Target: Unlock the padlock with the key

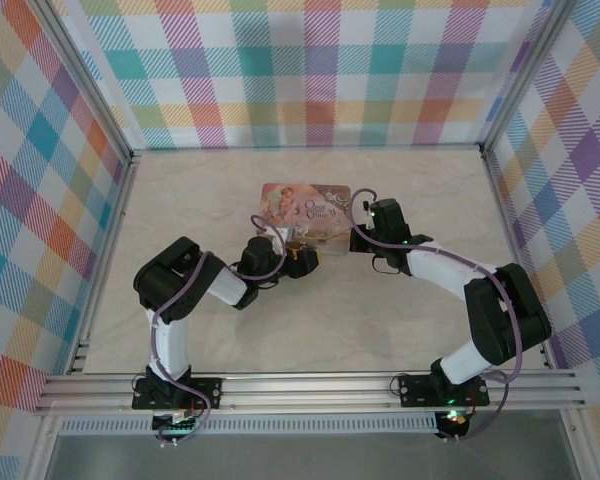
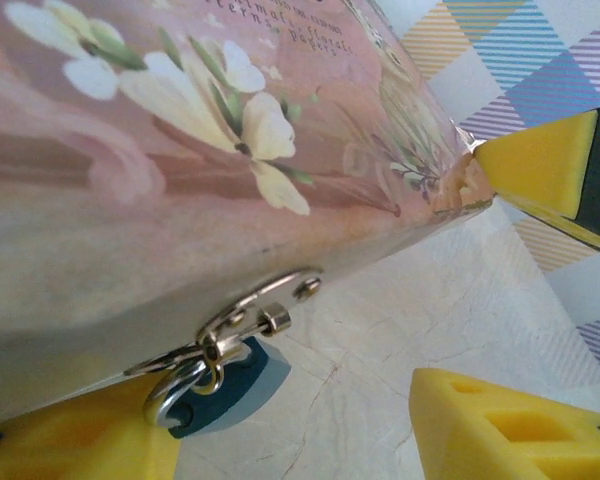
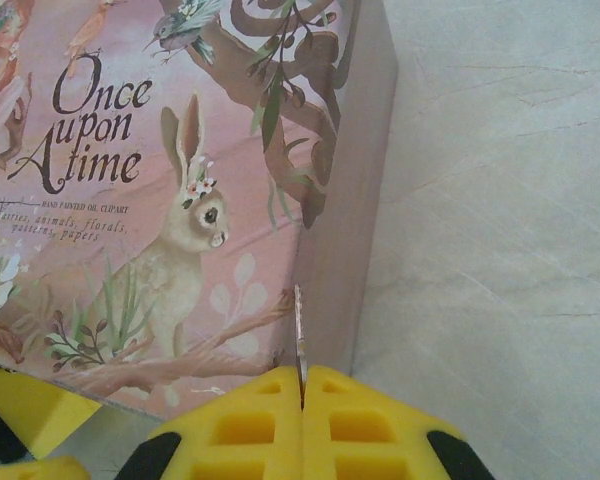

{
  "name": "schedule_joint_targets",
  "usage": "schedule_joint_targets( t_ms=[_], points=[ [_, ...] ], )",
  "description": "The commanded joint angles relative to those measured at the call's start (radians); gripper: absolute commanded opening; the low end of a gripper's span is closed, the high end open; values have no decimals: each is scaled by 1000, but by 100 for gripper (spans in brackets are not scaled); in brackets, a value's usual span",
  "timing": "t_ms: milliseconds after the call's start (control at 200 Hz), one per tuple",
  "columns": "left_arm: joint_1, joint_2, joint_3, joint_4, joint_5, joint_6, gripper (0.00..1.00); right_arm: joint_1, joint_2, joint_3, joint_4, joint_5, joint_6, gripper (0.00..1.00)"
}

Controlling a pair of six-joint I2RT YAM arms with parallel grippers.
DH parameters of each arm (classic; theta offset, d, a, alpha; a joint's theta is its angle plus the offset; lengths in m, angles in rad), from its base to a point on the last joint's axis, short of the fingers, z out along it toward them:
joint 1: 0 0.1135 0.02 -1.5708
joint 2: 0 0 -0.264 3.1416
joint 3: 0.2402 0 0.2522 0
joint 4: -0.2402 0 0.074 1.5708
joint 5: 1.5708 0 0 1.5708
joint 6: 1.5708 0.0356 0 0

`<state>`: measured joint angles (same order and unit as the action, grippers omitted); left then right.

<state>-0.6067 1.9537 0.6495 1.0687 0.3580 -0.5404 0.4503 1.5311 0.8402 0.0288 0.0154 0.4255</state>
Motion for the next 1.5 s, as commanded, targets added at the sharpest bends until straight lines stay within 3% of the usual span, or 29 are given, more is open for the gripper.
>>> schedule_joint_targets(
  t_ms=[0,115,200,470,585,650,750,930,1010,1190,1495],
  points=[
    [10,7,-10,146,25,-37,52,5,4,4,35,-27,-10,0],
    [16,14,-42,230,23,-77,52,5,4,4,35,-29,-9,0],
    [16,13,-37,205,32,-79,58,5,6,4,36,-31,-7,0],
    [16,35,-4,123,-13,-98,56,5,-9,-10,43,-35,-3,0],
    [25,55,-3,118,-25,-119,51,4,-15,-15,44,-35,1,0],
    [31,66,-2,129,-7,-129,42,4,-17,-16,45,-37,2,0],
    [41,73,-5,114,2,-139,40,5,-20,-15,45,-38,1,0],
    [63,72,1,73,37,-148,21,5,-29,-17,46,-36,-1,0],
    [69,64,4,38,56,-149,20,4,-34,-21,46,-34,-2,0],
    [78,9,15,-128,113,-145,20,-13,-31,-13,35,-40,-2,0],
    [81,-125,116,-666,219,-81,19,-49,32,40,34,-79,-8,0]
  ],
)
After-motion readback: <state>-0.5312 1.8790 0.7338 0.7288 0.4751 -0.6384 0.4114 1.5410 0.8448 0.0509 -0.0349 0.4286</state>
